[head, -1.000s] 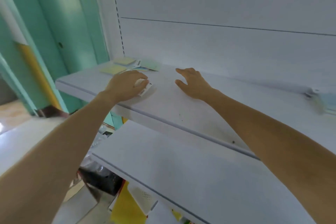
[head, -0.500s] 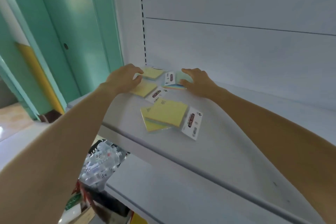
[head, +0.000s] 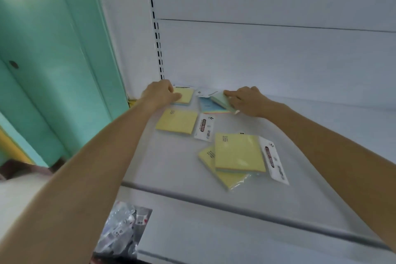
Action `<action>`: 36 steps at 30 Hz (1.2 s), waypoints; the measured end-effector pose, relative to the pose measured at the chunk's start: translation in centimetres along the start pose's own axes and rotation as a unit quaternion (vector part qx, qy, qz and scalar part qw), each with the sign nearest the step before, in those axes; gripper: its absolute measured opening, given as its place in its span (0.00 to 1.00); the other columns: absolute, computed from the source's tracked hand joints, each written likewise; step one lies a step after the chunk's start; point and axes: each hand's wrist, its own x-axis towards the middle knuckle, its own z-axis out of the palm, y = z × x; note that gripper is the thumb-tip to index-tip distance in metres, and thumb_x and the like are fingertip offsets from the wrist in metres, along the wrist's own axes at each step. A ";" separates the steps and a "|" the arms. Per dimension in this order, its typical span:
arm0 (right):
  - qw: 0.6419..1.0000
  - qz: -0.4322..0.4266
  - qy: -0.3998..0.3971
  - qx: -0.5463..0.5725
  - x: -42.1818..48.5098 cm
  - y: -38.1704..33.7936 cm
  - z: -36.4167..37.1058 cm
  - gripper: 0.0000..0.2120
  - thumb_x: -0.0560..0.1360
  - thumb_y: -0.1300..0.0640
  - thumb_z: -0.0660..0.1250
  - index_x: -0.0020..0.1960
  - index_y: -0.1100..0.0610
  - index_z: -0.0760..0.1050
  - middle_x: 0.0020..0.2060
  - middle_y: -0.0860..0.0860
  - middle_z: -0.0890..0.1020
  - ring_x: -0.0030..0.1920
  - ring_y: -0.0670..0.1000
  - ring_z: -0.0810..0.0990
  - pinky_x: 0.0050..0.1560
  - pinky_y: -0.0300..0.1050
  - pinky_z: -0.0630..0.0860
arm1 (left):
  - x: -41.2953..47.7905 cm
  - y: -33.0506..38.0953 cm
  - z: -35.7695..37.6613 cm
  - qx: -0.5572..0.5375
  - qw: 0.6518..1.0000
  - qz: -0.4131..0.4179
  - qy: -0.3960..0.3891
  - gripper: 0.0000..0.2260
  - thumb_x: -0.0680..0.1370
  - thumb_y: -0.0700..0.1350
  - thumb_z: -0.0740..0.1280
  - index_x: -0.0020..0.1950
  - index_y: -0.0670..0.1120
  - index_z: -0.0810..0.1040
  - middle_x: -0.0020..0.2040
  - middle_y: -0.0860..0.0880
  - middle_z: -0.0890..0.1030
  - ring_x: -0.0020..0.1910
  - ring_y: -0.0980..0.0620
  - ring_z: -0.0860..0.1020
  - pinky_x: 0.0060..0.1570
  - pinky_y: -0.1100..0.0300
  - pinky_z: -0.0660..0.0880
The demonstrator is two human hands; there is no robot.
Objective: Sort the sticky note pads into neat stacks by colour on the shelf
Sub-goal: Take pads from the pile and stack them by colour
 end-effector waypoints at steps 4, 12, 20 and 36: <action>0.998 0.046 -0.033 0.028 -0.1 0.3 -0.4 0.22 0.77 0.49 0.55 0.71 0.46 0.62 0.65 0.60 0.72 0.67 0.61 0.65 0.64 0.49 0.62 | 0.4 0.0 -0.3 -0.066 0.998 0.006 -0.006 0.21 0.71 0.50 0.71 0.60 0.44 0.72 0.63 0.43 0.75 0.61 0.45 0.74 0.51 0.58 0.67; 0.931 0.103 -0.001 0.351 -2.2 0.2 -2.0 0.13 0.74 0.64 0.63 0.56 0.52 0.74 0.49 0.54 0.71 0.40 0.49 0.71 0.37 0.37 0.65 | 0.5 0.6 -1.0 -0.268 0.962 -0.011 -0.044 0.25 0.69 0.38 0.73 0.64 0.46 0.71 0.67 0.43 0.70 0.65 0.46 0.71 0.60 0.54 0.71; 0.900 0.146 0.044 0.409 -4.9 2.1 -2.3 0.20 0.72 0.71 0.59 0.62 0.58 0.74 0.49 0.52 0.71 0.35 0.49 0.70 0.36 0.37 0.68 | -0.1 3.1 -2.2 -0.369 0.926 -0.056 -0.046 0.18 0.74 0.32 0.62 0.63 0.43 0.75 0.49 0.47 0.75 0.48 0.52 0.72 0.43 0.62 0.72; 0.778 0.258 0.294 0.492 -23.6 18.0 -5.9 0.22 0.74 0.72 0.57 0.66 0.59 0.70 0.56 0.53 0.70 0.52 0.53 0.73 0.39 0.34 0.76 | -7.6 25.7 7.6 -0.404 0.883 0.146 -0.187 0.22 0.74 0.31 0.62 0.68 0.44 0.69 0.55 0.47 0.69 0.50 0.50 0.71 0.38 0.66 0.72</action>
